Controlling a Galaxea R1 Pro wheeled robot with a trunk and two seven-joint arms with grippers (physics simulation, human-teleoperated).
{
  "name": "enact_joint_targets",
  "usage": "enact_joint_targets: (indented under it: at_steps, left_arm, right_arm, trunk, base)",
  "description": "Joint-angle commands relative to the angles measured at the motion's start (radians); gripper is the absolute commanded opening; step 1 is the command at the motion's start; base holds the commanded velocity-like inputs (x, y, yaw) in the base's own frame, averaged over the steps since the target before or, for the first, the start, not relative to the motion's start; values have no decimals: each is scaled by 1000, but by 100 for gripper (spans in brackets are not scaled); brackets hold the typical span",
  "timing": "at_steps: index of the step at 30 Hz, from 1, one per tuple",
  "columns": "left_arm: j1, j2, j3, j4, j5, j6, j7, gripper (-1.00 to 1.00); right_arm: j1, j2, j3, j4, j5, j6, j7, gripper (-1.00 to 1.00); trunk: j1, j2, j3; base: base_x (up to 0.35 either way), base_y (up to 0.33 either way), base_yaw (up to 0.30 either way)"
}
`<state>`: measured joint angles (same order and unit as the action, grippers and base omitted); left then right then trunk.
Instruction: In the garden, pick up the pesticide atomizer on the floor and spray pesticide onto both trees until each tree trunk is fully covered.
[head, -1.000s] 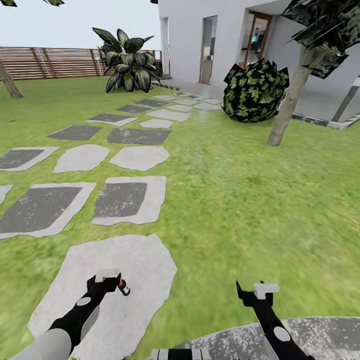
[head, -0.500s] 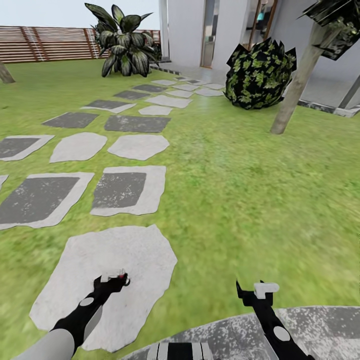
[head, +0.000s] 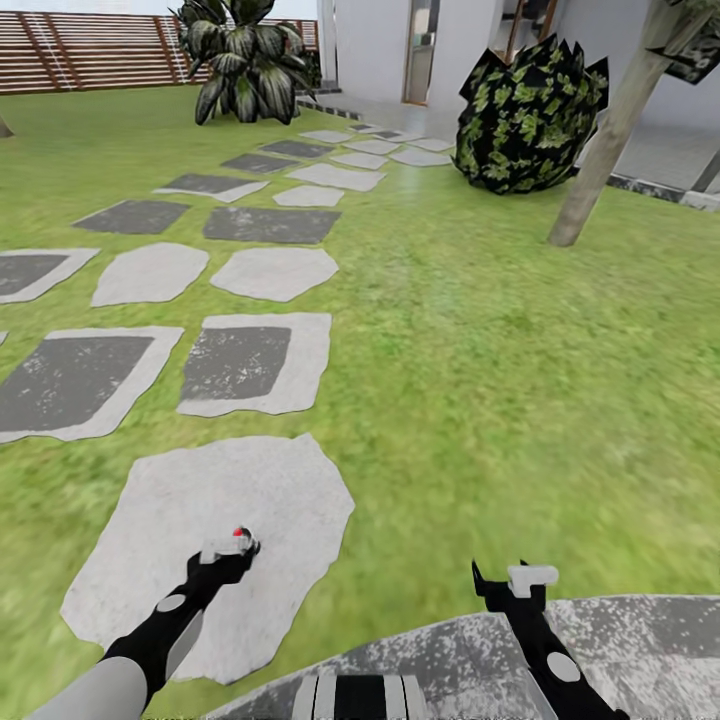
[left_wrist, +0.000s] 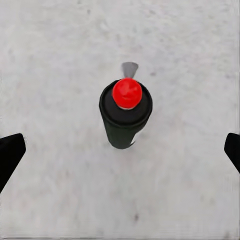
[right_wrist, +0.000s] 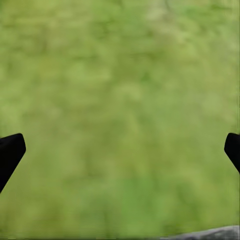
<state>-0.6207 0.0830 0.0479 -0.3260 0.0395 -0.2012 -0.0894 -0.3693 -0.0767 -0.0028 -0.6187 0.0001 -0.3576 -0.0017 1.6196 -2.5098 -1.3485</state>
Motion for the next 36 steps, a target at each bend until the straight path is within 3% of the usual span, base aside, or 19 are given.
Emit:
enact_joint_targets:
  at_steps: [1, 4, 10, 16, 27, 36]
  left_arm:
    - [-1, 1, 5, 1, 4, -2, -8, 100]
    - [-1, 1, 5, 1, 5, -7, -7, 100]
    - [-1, -1, 2, 1, 4, -80, -1, 100]
    - [-1, -2, 4, 1, 3, -93, 0, 100]
    - [1, -1, 1, 7, 3, -97, 2, 100]
    - [1, -1, 1, 4, 4, -97, 3, 100]
  right_arm:
    - [0, 0, 0, 1, 0, -3, 0, 100]
    - [0, 0, 1, -6, 0, -4, -1, 100]
    - [0, 0, 2, -26, 0, -4, -1, 100]
    - [0, 0, 2, -28, 0, -4, -1, 100]
    - [0, 0, 2, -29, 0, -4, -1, 100]
    - [0, 0, 2, -29, 1, -4, -1, 100]
  trunk:
    - [0, 0, -5]
    - [2, -1, -16]
    - [4, -3, -39]
    - [7, -4, -63]
    - [7, -4, -63]
    - [7, -4, -63]
  base:
    - [0, 0, 0]
    - [0, 0, 0]
    - [0, 0, 0]
    - [0, 0, 0]
    - [6, 0, 0]
    - [246, 0, 0]
